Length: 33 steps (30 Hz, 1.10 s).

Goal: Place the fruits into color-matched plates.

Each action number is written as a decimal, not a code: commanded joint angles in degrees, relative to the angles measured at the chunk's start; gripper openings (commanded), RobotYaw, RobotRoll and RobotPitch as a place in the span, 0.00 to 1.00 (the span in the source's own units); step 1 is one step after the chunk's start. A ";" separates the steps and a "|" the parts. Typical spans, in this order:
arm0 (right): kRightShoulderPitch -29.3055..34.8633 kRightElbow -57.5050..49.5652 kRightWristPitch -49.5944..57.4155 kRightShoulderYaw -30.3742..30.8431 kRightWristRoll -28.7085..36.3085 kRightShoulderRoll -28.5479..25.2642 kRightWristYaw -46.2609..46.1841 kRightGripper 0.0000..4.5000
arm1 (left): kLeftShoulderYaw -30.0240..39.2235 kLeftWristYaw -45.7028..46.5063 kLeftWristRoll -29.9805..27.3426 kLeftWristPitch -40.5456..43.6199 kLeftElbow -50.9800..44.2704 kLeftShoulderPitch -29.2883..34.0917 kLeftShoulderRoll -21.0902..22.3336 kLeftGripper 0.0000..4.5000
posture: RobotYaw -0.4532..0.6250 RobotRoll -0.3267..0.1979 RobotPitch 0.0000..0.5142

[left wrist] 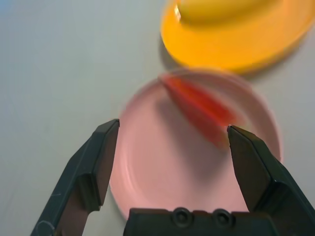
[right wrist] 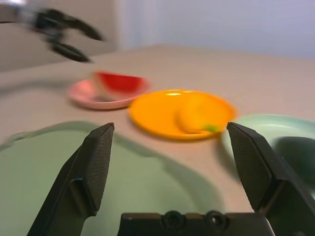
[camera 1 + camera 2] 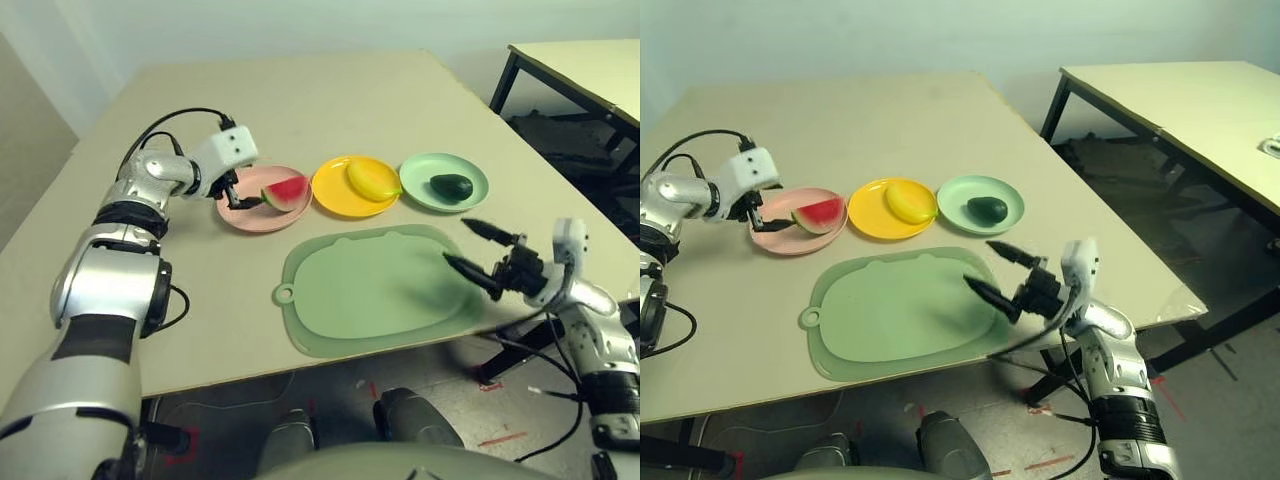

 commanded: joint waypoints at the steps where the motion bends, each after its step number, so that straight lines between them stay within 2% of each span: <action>1: -1.13 2.21 -1.87 -2.45 -2.68 0.48 -5.77 1.00 | 6.23 -0.19 -7.20 4.78 -6.03 5.11 1.40 0.99 | 0.20 0.62 0.07; 4: -1.95 7.87 -4.55 -6.09 -4.62 -0.29 -11.97 1.00 | 16.77 5.57 -17.36 11.53 -20.41 17.70 0.87 0.99 | 0.23 0.62 0.08; 6: -2.41 11.63 -7.00 -7.09 -5.91 -0.44 -13.76 1.00 | 21.87 10.28 -21.83 14.90 -29.61 25.36 -0.77 0.99 | 0.24 0.62 0.08; 10: -3.71 19.88 -12.05 -8.06 -7.72 -1.54 -13.70 1.00 | 28.63 18.31 -28.38 18.74 -45.30 38.60 -6.45 0.99 | 0.27 0.62 0.09; 13: -6.09 27.09 -15.50 -9.11 -7.54 -3.49 -11.60 1.00 | 30.11 21.73 -30.02 18.75 -52.48 46.19 -10.18 0.99 | 0.29 0.62 0.08; 18: -11.61 39.61 -19.84 -10.55 -6.98 -7.54 -6.69 1.00 | 30.76 25.46 -31.74 17.63 -56.92 53.98 -15.42 0.99 | 0.32 0.62 0.08; 21: -14.52 45.68 -21.24 -11.50 -6.88 -9.22 -4.21 1.00 | 30.55 26.67 -31.83 17.12 -58.51 56.52 -17.24 0.99 | 0.34 0.62 0.08; 25: -16.74 50.92 -22.84 -12.03 -7.32 -9.89 -0.84 1.00 | 30.23 27.97 -31.66 16.37 -59.25 58.15 -18.15 0.99 | 0.35 0.62 0.10; 33: -19.52 54.73 -22.55 -12.25 -7.83 -10.44 2.05 1.00 | 28.28 30.51 -31.25 16.74 -61.37 58.04 -19.30 0.99 | 0.37 0.62 0.17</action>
